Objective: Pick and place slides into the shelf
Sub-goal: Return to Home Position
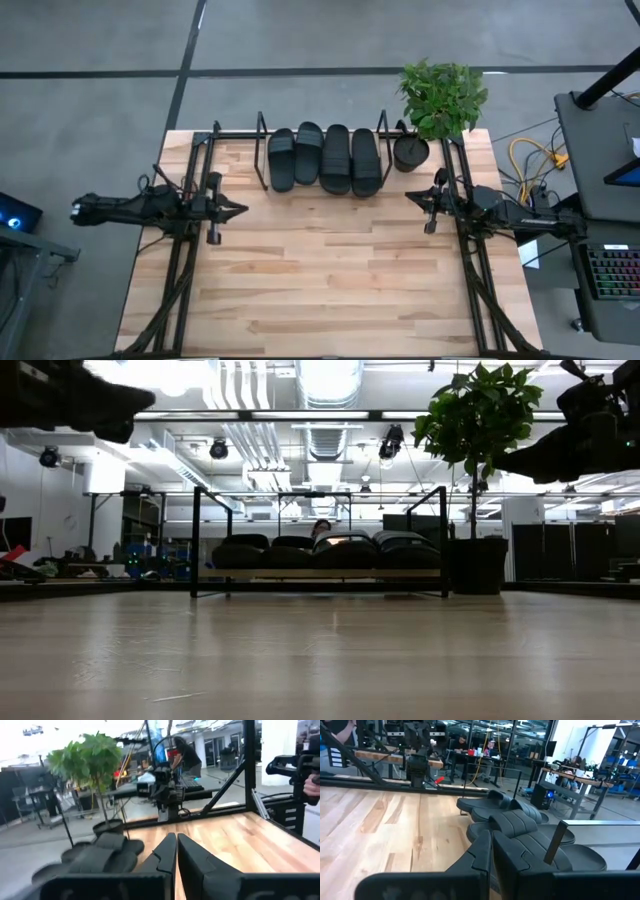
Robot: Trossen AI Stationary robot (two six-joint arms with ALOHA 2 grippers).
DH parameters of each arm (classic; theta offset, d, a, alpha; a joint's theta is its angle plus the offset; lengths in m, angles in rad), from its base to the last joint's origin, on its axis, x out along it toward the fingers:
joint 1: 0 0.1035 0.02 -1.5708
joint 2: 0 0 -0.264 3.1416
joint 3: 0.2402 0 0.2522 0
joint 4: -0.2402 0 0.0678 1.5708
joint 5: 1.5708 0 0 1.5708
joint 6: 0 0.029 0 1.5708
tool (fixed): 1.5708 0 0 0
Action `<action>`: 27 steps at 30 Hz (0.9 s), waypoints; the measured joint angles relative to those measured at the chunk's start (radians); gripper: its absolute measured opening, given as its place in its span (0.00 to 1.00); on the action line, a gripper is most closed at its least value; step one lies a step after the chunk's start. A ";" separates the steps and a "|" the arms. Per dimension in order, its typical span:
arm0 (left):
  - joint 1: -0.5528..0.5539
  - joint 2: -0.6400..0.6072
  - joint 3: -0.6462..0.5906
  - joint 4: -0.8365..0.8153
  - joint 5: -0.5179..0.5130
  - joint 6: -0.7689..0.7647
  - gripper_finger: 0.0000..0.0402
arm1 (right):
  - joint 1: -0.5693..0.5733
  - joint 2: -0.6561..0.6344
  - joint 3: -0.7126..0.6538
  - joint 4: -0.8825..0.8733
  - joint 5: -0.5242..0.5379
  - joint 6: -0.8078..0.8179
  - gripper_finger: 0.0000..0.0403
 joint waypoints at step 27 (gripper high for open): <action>0.002 -0.143 -0.180 0.016 0.001 -0.121 0.00 | 0.000 0.000 0.000 0.000 -0.076 -0.001 0.02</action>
